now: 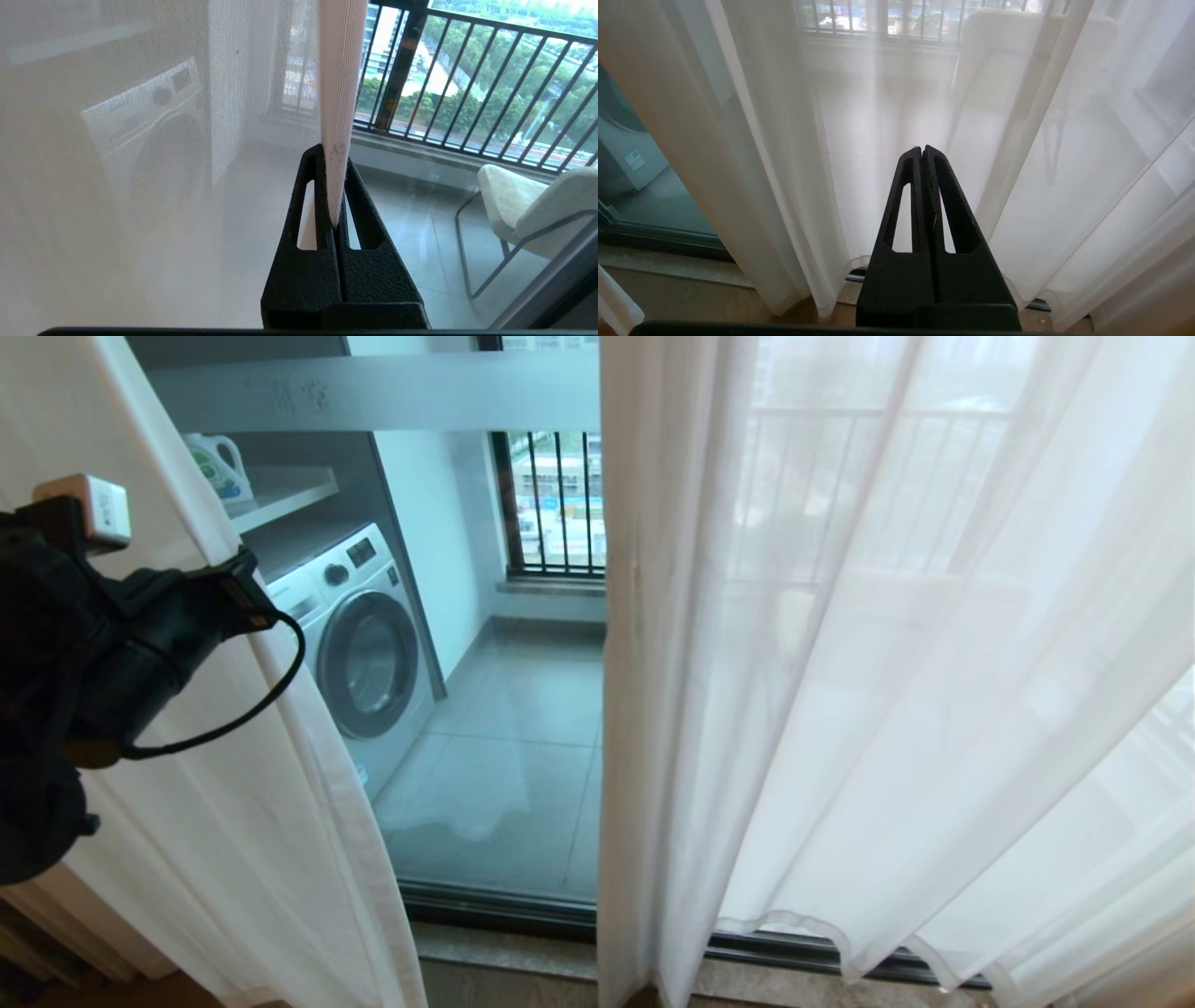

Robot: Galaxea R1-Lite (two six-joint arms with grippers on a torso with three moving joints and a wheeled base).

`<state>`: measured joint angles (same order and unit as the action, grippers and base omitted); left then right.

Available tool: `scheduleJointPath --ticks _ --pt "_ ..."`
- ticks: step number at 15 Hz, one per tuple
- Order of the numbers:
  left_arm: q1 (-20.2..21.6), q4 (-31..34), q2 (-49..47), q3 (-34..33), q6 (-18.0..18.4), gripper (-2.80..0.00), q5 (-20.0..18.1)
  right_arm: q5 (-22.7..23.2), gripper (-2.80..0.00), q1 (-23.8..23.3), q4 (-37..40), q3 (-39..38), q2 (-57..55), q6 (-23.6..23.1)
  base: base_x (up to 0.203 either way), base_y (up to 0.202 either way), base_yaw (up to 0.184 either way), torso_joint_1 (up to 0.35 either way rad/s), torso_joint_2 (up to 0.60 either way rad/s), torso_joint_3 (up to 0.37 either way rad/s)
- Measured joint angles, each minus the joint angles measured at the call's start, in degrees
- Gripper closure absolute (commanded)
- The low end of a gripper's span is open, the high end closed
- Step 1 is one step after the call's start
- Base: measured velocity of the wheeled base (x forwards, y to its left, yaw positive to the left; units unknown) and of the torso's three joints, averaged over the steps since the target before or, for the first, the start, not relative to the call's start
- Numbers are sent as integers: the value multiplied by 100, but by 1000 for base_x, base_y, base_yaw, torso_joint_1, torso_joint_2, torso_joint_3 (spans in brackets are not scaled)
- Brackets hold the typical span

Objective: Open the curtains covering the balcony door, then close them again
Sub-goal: Close the inner curtains on both sides

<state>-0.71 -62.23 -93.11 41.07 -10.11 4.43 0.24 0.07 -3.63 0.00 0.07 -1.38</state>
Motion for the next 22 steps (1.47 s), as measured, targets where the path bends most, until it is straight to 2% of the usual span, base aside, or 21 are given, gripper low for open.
scheduleJointPath --ticks 22 --pt "-20 3 4 -48 -52 0 38 -2 0 0 -5 0 0 0 0 -185 -1 2 3 3"
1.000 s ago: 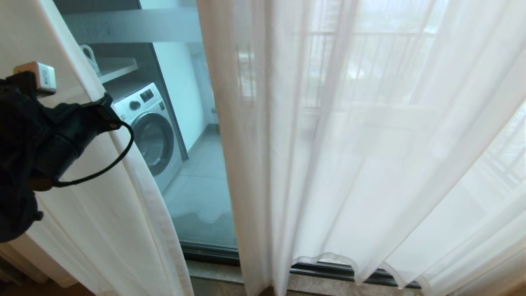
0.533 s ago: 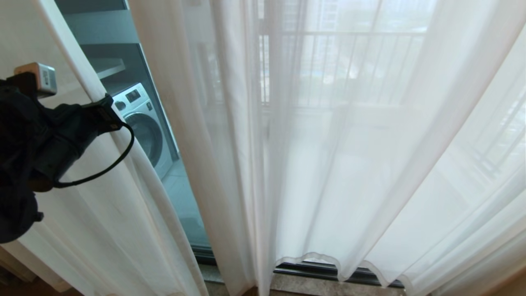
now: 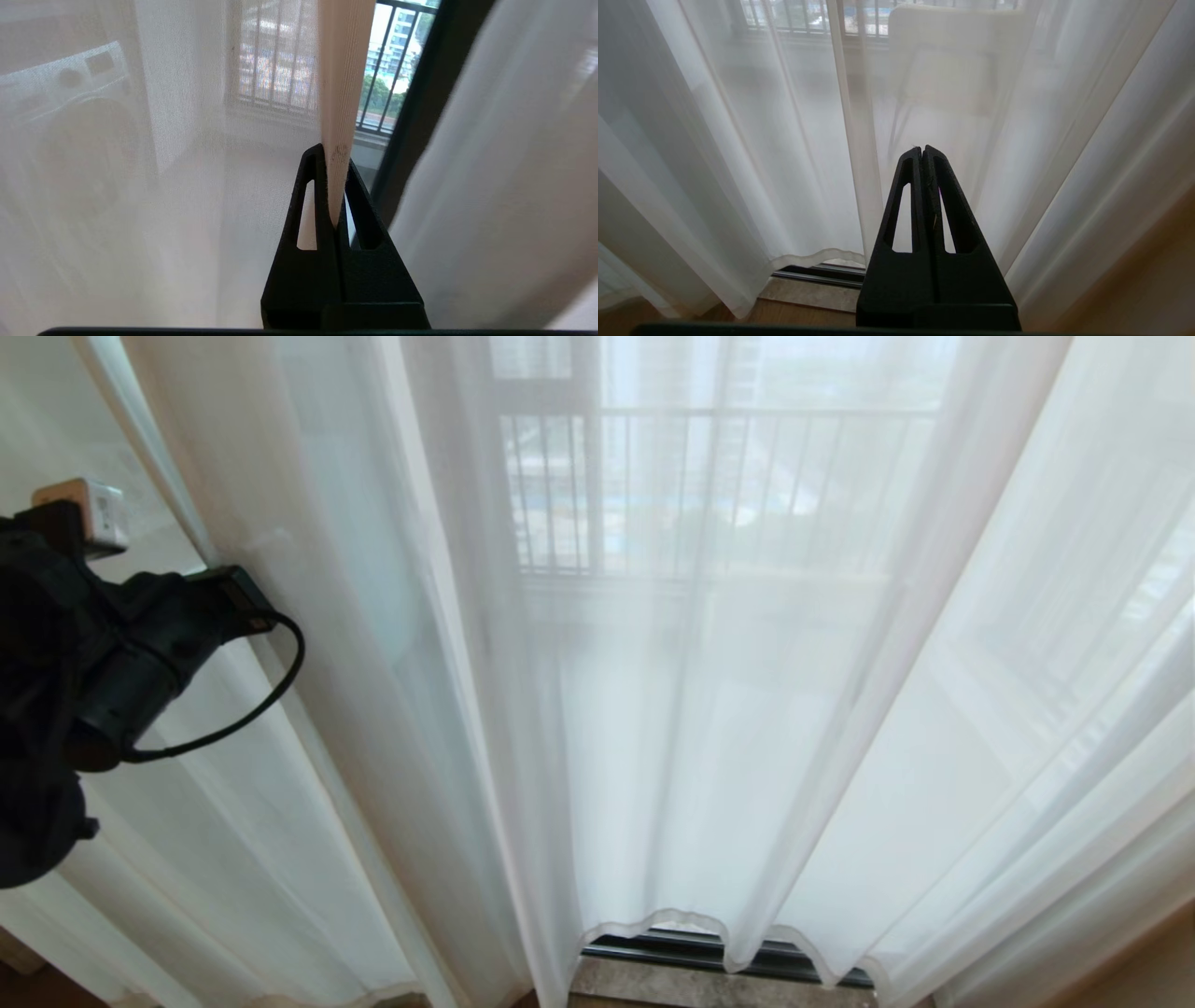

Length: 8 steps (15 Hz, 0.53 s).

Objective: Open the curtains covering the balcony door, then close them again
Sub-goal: Close the inner curtains on both sides

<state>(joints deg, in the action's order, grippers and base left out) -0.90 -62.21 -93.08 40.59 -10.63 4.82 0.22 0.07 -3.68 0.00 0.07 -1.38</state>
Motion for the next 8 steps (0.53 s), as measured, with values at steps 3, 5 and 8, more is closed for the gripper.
scheduleJointPath --ticks 3,5,8 --pt "-42 8 5 17 5 0 6 0 0 -2 7 0 0 0 0 -23 -1 2 1 0" --pt "-132 0 7 46 5 0 17 2 0 0 2 0 0 0 0 0 0 0 0 0" --pt "-240 2 75 28 0 0 26 2 0 0 5 0 0 1 0 0 0 0 0 0"
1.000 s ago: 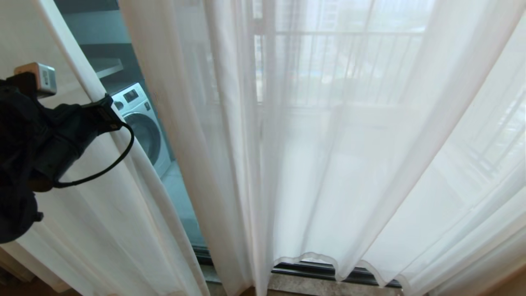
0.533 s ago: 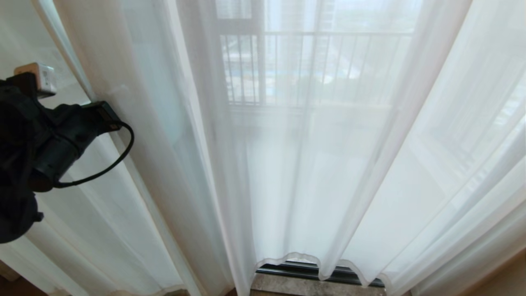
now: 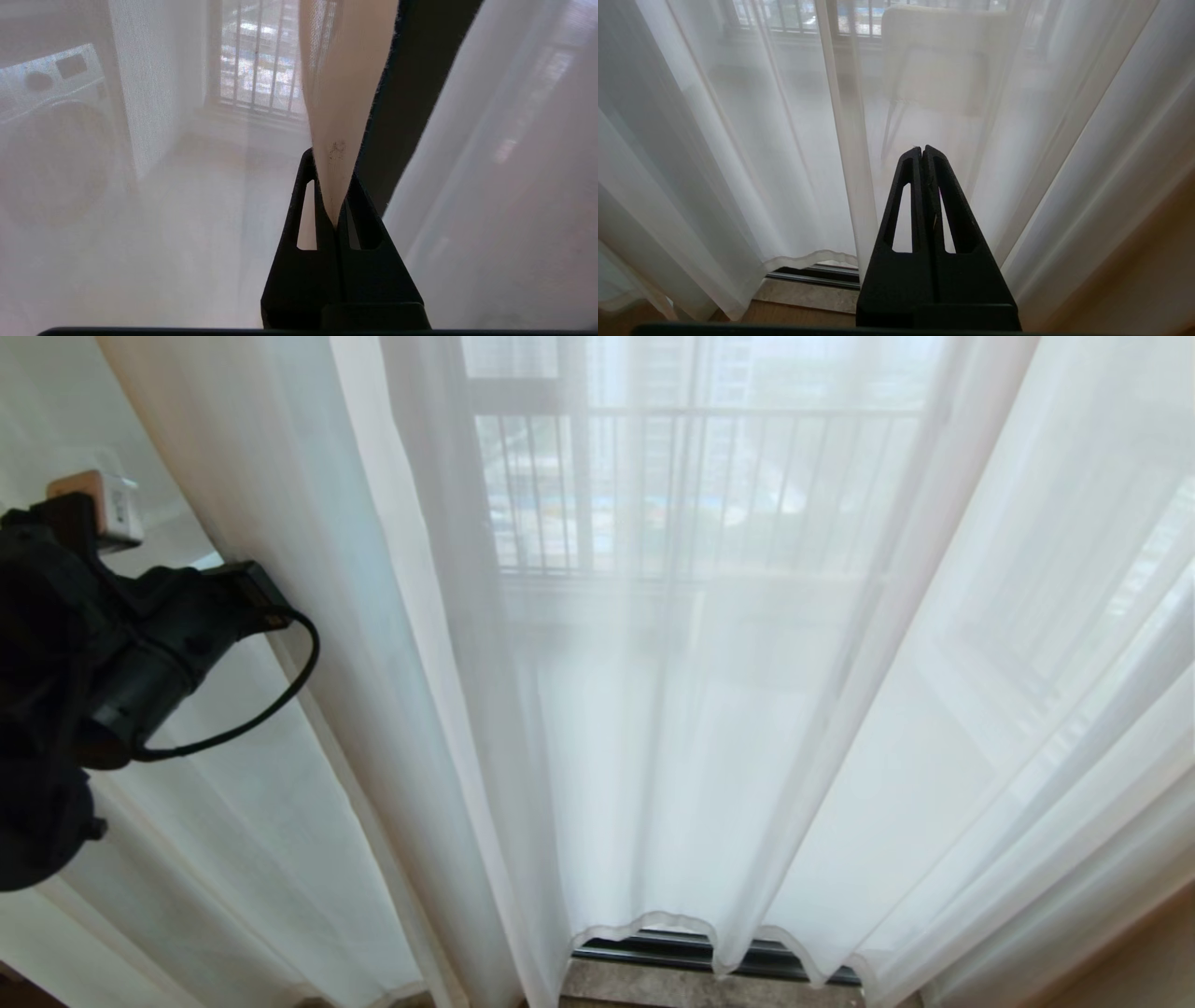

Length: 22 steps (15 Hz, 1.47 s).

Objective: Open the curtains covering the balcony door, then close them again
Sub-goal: Close the inner curtains on both sides

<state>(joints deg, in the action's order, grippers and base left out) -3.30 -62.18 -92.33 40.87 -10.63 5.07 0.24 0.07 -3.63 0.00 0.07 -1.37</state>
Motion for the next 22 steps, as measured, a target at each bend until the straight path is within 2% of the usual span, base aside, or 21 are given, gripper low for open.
scheduleJointPath --ticks 5,11,13,18,22 --pt "-211 -2 247 25 -11 0 57 -1 0 -2 -1 0 0 -1 0 0 0 0 0 0" --pt "-1239 -2 486 39 -2 0 484 1 0 0 0 0 0 -1 0 0 0 0 0 0" --pt "-1498 11 511 39 24 0 509 0 0 0 0 0 0 -1 0 0 0 0 0 0" --pt "-2162 1 377 116 654 0 519 -2 0 0 -1 0 -1 0 0 0 0 0 0 0" --pt "-2513 -3 451 -40 700 0 558 0 0 0 0 0 0 0 0 0 0 0 0 0"
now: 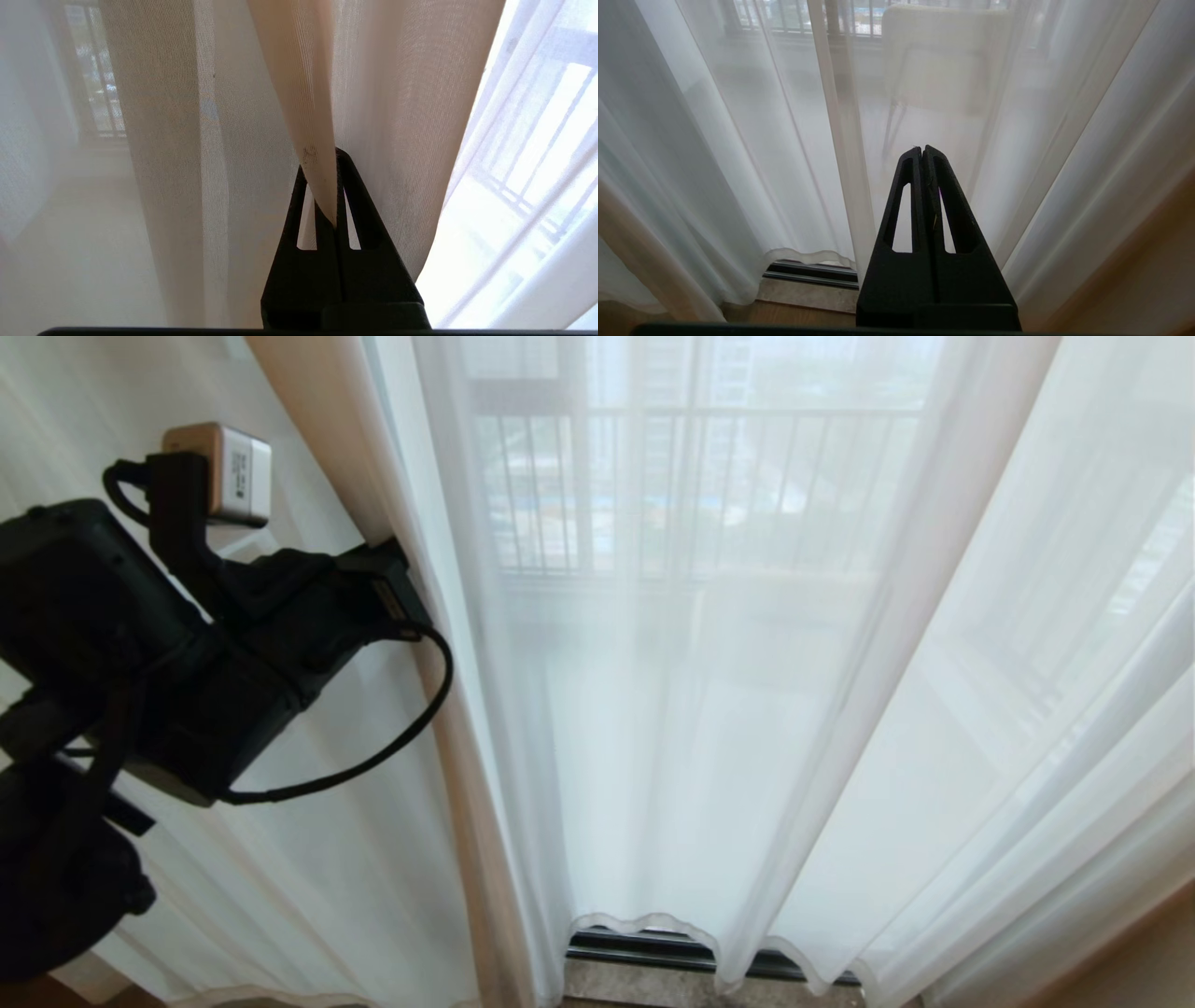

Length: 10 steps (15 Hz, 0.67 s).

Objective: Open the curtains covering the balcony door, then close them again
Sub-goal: Close the inner curtains on both sides

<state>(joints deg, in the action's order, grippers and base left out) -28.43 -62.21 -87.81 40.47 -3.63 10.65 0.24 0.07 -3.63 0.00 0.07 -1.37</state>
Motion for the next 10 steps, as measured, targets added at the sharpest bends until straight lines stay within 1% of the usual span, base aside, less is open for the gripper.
scheduleJointPath --ticks 3,6,10 --pt "-132 1 293 -344 9 0 4 0 0 0 -2 0 0 -1 0 0 0 0 0 0" --pt "-175 11 682 -611 5 0 -5 -2 0 0 -2 0 -2 -1 0 0 0 0 0 0" --pt "-180 6 1112 -754 0 0 -16 -1 0 0 -2 0 0 -1 0 0 0 0 0 0"
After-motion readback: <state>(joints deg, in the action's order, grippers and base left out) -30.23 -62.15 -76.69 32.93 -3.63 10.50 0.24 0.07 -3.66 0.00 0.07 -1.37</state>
